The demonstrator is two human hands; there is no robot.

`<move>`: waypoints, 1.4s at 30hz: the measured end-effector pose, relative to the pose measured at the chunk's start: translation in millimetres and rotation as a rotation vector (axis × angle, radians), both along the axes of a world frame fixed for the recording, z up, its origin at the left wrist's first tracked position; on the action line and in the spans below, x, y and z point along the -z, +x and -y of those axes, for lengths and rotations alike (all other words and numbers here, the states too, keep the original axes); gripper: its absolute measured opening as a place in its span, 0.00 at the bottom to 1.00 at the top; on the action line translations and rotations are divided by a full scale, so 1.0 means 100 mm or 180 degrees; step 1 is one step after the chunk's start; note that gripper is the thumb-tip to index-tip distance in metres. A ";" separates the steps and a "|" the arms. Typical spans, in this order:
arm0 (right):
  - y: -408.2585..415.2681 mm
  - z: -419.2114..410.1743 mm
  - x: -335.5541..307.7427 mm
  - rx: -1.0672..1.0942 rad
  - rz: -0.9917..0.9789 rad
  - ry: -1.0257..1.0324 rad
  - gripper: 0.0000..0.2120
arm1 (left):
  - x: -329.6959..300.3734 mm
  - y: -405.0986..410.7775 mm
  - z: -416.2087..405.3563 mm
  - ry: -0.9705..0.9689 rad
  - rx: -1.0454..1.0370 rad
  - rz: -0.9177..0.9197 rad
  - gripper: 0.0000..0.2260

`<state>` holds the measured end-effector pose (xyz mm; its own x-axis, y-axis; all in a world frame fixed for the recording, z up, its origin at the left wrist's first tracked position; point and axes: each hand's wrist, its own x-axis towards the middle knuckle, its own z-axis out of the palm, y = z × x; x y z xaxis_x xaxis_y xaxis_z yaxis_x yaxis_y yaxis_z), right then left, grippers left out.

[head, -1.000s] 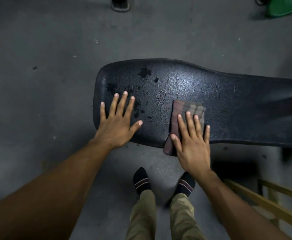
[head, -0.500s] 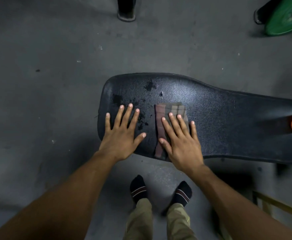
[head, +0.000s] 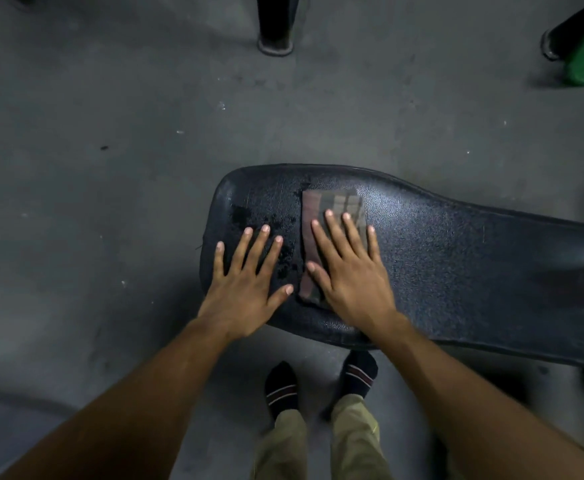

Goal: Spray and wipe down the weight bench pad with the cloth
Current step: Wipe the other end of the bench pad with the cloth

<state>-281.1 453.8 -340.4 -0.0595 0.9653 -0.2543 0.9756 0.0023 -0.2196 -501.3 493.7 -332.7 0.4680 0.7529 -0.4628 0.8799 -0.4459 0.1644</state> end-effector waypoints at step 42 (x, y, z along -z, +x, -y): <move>0.20 0.04 0.04 -0.0601 0.0010 -0.0015 0.33 | 0.03 0.00 0.06 0.0215 -0.0046 -0.0059 0.36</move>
<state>-261.3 450.2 -344.4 -0.2386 0.9358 -0.2593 0.9586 0.1843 -0.2170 -501.2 487.5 -335.3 0.4488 0.7892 -0.4193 0.8888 -0.4428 0.1180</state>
